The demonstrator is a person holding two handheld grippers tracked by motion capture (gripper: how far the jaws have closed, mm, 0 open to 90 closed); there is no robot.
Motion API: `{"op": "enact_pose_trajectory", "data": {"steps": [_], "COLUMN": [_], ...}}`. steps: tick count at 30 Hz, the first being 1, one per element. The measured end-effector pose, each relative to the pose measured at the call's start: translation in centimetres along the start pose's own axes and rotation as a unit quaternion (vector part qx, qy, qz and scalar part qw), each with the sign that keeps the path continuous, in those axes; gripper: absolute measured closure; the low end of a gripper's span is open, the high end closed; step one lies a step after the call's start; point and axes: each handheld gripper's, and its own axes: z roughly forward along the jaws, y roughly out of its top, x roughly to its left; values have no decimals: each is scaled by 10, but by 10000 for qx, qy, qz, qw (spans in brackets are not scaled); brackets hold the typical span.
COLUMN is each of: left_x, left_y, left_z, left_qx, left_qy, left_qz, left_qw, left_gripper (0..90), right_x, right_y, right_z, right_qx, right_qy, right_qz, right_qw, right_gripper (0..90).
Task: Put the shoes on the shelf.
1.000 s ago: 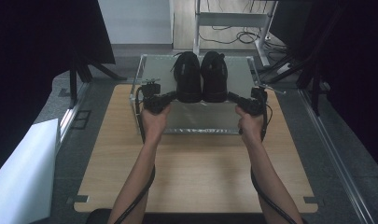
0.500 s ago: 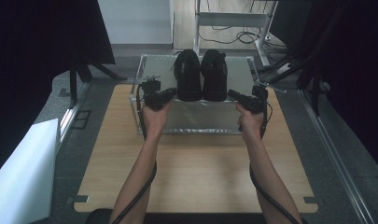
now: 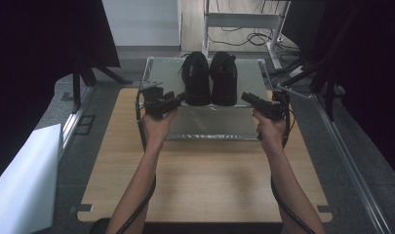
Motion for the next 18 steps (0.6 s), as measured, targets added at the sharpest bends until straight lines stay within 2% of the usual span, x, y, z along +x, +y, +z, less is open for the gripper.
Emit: {"op": "enact_pose_trajectory", "data": {"steps": [3,8,14,18], "left_x": [0,1,4,4], "left_y": [-7,-19,-33,-43], "left_z": [-5,-15,-29,-36], "left_qx": [-16,-14,11,88], "left_qy": [-58,-106,-404,-346], "left_qz": [22,159,195,390], "left_qw": [10000,9998,9990,9986], "left_gripper": [439,370,323,277], "right_x": [-2,-5,-5,-2], "right_y": [-3,-10,-22,-31], "right_z": [-8,-18,-29,-35], "right_qx": [3,50,159,229], "right_qy": [84,106,48,81], "right_qz": [-42,-276,-814,-1082], "right_qw": [10000,9996,9965,9938], "right_gripper": [565,519,481,461]}}
